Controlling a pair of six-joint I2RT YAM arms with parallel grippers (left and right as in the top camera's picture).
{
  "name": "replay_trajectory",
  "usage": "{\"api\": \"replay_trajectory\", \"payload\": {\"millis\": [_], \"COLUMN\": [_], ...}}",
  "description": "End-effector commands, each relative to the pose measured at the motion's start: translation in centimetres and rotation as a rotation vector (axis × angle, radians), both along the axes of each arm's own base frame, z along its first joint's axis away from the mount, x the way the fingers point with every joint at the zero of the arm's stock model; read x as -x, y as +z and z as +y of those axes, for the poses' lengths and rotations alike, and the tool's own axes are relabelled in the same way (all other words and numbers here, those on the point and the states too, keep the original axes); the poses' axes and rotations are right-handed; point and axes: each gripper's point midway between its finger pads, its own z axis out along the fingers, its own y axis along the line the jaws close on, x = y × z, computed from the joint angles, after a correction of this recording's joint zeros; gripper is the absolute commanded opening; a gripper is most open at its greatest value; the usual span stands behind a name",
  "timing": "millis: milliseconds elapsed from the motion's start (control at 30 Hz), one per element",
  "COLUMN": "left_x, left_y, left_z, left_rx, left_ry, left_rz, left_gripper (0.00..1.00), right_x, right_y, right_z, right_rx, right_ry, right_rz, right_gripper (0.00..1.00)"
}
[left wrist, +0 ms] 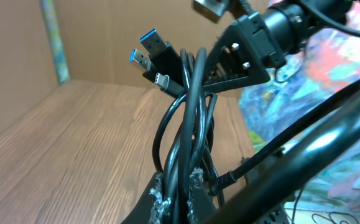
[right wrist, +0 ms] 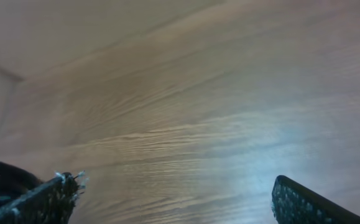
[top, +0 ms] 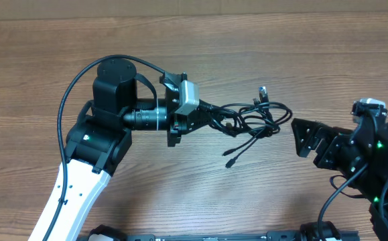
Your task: Untangle cables
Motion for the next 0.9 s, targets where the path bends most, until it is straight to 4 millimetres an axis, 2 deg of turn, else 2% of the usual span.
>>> {"api": "replay_trajectory", "payload": {"millis": [0,133,467,600,867], "left_x": [2.1,2.1,2.1,0.7,0.4], "left_y": [2.2,2.2,2.2,1.8,1.8], "left_z": [0.3,0.3,0.3,0.3,0.3], "left_rx": [0.052,0.053,0.051,0.028,0.024], "left_ry": [-0.093,-0.094,-0.091,-0.006,0.012], "left_rz": [-0.060,-0.059,-0.058,-0.018,-0.025], "left_gripper": [0.04,0.04,0.04,0.04,0.04], "right_x": [0.9,1.4,1.6,1.9,1.9], "right_y": [2.3,2.9,2.7,2.1,1.6], "right_z": [3.1,4.4,4.6,4.3,3.9], "right_rx": [-0.006,-0.027,-0.031,-0.022,-0.005], "right_ry": [0.239,0.334,0.349,0.335,0.313], "right_rz": [-0.105,-0.137,-0.127,-0.097,-0.075], "right_gripper": [1.00,1.00,1.00,1.00,1.00]}}
